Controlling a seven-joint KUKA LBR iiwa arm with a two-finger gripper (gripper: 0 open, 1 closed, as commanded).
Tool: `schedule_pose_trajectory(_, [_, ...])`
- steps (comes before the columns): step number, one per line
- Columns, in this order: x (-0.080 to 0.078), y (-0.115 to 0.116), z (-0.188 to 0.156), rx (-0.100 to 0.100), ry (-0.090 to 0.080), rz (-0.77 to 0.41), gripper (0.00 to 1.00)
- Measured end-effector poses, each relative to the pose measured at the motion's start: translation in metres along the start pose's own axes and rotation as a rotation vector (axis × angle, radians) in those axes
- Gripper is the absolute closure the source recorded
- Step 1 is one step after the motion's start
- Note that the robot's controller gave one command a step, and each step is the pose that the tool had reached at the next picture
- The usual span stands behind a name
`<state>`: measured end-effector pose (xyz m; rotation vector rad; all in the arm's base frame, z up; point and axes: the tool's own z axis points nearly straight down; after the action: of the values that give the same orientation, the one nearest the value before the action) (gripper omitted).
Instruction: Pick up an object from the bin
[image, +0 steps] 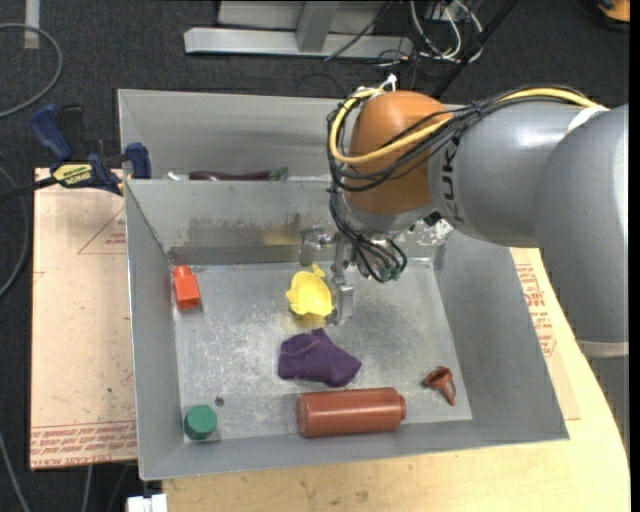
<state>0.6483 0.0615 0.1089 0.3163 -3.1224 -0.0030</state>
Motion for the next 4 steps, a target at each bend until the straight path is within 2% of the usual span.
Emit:
schedule_pose_trajectory(1, [-0.004, -0.005, -0.018, 0.0, -0.012, 0.022, 0.0])
schedule_pose_trajectory(2, [0.007, -0.006, 0.039, -0.001, -0.003, 0.13, 0.0])
schedule_pose_trajectory(3, [0.016, -0.01, 0.039, -0.002, -0.015, 0.098, 1.0])
schedule_pose_trajectory(4, [0.016, -0.01, 0.039, -0.002, -0.015, 0.098, 1.0])
